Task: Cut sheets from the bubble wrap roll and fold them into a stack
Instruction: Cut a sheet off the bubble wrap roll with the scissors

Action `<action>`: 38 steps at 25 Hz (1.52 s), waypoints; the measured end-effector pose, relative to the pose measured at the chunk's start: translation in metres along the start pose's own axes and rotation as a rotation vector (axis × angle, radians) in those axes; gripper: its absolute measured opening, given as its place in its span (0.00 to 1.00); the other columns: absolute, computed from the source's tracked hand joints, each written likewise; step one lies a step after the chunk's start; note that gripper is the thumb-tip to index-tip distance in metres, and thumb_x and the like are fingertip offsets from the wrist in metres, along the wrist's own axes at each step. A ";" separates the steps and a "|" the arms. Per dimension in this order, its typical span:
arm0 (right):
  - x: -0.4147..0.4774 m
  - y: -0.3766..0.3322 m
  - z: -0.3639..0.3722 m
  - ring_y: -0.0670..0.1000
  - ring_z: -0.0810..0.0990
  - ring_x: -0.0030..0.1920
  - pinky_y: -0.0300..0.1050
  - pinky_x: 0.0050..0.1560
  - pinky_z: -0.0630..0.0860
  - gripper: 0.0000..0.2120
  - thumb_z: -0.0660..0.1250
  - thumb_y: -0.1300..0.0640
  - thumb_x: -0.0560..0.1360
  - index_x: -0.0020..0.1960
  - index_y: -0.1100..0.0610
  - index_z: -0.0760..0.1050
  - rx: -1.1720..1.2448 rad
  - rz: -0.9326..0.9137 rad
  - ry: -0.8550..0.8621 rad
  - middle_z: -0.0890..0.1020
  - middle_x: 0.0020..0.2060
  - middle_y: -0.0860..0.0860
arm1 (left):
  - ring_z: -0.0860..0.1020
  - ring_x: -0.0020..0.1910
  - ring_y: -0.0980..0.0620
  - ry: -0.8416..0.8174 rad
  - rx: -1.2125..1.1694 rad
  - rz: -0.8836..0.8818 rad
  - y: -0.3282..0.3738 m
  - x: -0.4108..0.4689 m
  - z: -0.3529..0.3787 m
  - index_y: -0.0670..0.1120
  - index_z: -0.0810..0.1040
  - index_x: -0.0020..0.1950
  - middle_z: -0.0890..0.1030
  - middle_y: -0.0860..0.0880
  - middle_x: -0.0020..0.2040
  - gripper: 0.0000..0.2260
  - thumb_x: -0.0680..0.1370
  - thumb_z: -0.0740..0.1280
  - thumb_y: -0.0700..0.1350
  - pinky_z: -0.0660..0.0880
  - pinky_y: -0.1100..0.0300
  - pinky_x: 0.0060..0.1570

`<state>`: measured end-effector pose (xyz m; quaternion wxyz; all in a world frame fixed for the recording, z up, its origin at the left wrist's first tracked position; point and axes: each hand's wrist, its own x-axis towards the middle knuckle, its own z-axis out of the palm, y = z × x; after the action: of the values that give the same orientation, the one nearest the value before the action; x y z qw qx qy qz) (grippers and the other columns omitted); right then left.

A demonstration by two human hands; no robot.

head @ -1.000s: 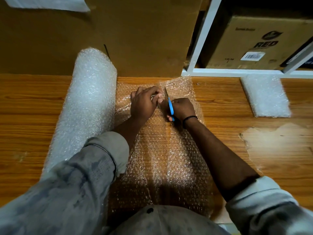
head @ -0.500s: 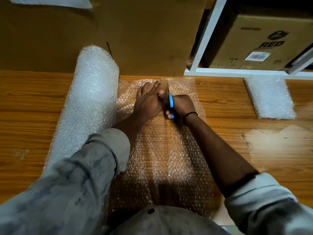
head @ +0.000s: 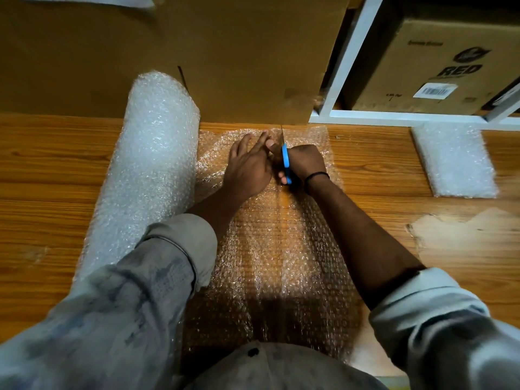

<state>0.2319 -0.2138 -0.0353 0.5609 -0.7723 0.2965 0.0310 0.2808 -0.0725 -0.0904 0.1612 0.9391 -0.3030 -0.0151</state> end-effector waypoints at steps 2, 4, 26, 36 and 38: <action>0.005 0.001 -0.005 0.54 0.78 0.26 0.47 0.35 0.77 0.25 0.80 0.38 0.64 0.26 0.58 0.78 -0.060 -0.028 0.040 0.81 0.24 0.54 | 0.55 0.82 0.40 0.005 0.000 -0.004 -0.001 0.000 0.002 0.49 0.63 0.82 0.60 0.51 0.83 0.26 0.83 0.51 0.53 0.49 0.41 0.79; 0.007 0.003 -0.010 0.56 0.78 0.28 0.52 0.36 0.79 0.27 0.81 0.38 0.59 0.27 0.62 0.78 -0.090 -0.033 0.042 0.80 0.24 0.57 | 0.54 0.82 0.40 0.006 0.008 -0.017 0.000 0.001 0.003 0.49 0.60 0.83 0.59 0.51 0.83 0.26 0.84 0.51 0.53 0.49 0.42 0.79; -0.136 0.093 -0.111 0.69 0.82 0.49 0.52 0.40 0.72 0.14 0.70 0.53 0.78 0.56 0.62 0.74 -0.800 -0.143 0.346 0.82 0.48 0.68 | 0.58 0.81 0.44 -0.089 0.039 0.326 0.086 -0.119 0.004 0.55 0.65 0.80 0.63 0.51 0.82 0.28 0.82 0.59 0.64 0.49 0.42 0.80; -0.143 0.106 -0.166 0.66 0.83 0.53 0.53 0.43 0.75 0.15 0.66 0.51 0.80 0.61 0.61 0.76 -1.011 -0.027 0.243 0.82 0.55 0.63 | 0.51 0.83 0.42 -0.127 0.099 0.147 0.119 -0.134 0.002 0.55 0.59 0.82 0.56 0.49 0.84 0.29 0.83 0.57 0.64 0.43 0.40 0.80; -0.142 0.112 -0.177 0.67 0.82 0.54 0.52 0.42 0.72 0.16 0.69 0.52 0.79 0.61 0.62 0.72 -0.970 -0.055 0.175 0.81 0.55 0.64 | 0.54 0.82 0.43 -0.091 0.007 0.135 0.130 -0.151 0.001 0.55 0.64 0.80 0.60 0.50 0.83 0.27 0.83 0.60 0.62 0.48 0.41 0.79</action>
<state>0.0099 -0.3321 -0.0115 0.1104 -0.9517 0.2734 0.0859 0.0841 -0.0856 -0.0613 0.1445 0.9154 -0.3730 -0.0457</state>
